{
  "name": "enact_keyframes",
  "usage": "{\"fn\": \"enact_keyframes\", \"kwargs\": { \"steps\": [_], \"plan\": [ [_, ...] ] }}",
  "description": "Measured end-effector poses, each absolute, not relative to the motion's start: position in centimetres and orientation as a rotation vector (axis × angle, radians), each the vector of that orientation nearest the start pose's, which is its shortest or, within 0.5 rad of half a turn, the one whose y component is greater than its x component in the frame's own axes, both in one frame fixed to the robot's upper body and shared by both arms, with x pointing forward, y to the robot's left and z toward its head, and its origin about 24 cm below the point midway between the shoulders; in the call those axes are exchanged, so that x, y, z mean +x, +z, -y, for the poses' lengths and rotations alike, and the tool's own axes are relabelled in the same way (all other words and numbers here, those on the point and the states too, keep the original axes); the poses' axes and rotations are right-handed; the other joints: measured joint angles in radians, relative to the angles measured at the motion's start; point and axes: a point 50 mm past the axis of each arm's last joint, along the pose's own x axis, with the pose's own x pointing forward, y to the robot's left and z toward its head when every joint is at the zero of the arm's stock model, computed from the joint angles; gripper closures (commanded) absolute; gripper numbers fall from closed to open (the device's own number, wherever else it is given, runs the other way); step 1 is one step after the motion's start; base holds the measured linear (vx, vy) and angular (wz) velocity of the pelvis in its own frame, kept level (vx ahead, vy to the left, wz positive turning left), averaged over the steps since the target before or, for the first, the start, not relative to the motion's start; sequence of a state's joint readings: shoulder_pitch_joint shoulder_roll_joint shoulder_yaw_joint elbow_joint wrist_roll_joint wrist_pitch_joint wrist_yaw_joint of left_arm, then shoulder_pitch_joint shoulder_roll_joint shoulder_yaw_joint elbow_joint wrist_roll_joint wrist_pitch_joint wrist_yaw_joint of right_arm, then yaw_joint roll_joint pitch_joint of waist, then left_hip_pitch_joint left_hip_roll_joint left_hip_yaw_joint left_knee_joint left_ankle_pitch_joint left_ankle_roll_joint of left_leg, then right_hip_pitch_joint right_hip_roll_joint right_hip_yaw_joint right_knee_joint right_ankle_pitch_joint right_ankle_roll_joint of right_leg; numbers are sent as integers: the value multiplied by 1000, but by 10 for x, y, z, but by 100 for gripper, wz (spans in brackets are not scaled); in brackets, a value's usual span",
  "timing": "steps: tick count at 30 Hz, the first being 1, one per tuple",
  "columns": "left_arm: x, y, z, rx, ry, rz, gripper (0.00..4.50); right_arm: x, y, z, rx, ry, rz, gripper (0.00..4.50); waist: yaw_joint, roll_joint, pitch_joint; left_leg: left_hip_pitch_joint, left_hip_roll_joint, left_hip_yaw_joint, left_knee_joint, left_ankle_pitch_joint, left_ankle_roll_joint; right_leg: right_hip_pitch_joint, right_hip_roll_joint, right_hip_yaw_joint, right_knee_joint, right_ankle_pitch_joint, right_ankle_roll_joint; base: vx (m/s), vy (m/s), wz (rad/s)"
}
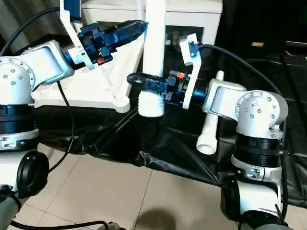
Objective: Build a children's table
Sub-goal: Pick table leg
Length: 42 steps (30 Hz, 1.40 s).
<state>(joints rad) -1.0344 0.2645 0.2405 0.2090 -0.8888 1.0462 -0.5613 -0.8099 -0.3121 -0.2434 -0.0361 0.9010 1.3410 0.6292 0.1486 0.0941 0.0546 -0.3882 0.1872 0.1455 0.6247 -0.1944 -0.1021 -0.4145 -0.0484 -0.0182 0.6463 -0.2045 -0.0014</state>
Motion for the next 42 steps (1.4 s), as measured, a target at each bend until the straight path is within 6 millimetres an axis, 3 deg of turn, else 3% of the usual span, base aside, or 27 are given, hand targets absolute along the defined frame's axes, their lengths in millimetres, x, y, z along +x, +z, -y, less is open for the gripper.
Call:
{"fn": "enact_keyframes", "kwargs": {
  "steps": [6,14,26,33,36,42],
  "plan": [
    [336,277,-93,-561,-1252,-55,134,291,219,116,398,1269,-328,260,11,-1,0,0,0,0,0,0,0,0,0,0,0,0,0,0,0,0],
    [332,269,-97,-616,-1445,-97,134,277,216,114,343,1355,-336,260,12,-1,0,0,0,0,0,1,-1,-1,0,0,0,1,1,0,0,0],
    [328,265,-98,-597,-1564,-128,245,269,205,112,268,1391,-375,260,17,0,-1,0,0,0,0,1,-2,0,0,0,0,1,1,0,0,0],
    [330,267,-97,-594,-1559,-111,265,272,206,111,231,1377,-335,260,17,0,-1,0,0,0,0,1,-2,0,0,0,0,1,1,0,0,0],
    [331,267,-97,-584,-1545,-104,266,274,205,110,227,1370,-326,190,17,0,-1,0,0,0,0,1,-2,0,0,0,0,2,1,0,0,0],
    [343,261,-91,-475,-1353,-137,267,288,196,107,112,1214,-314,148,16,0,-1,0,0,0,0,2,-3,0,0,0,0,3,1,0,0,0]
  ]
}}
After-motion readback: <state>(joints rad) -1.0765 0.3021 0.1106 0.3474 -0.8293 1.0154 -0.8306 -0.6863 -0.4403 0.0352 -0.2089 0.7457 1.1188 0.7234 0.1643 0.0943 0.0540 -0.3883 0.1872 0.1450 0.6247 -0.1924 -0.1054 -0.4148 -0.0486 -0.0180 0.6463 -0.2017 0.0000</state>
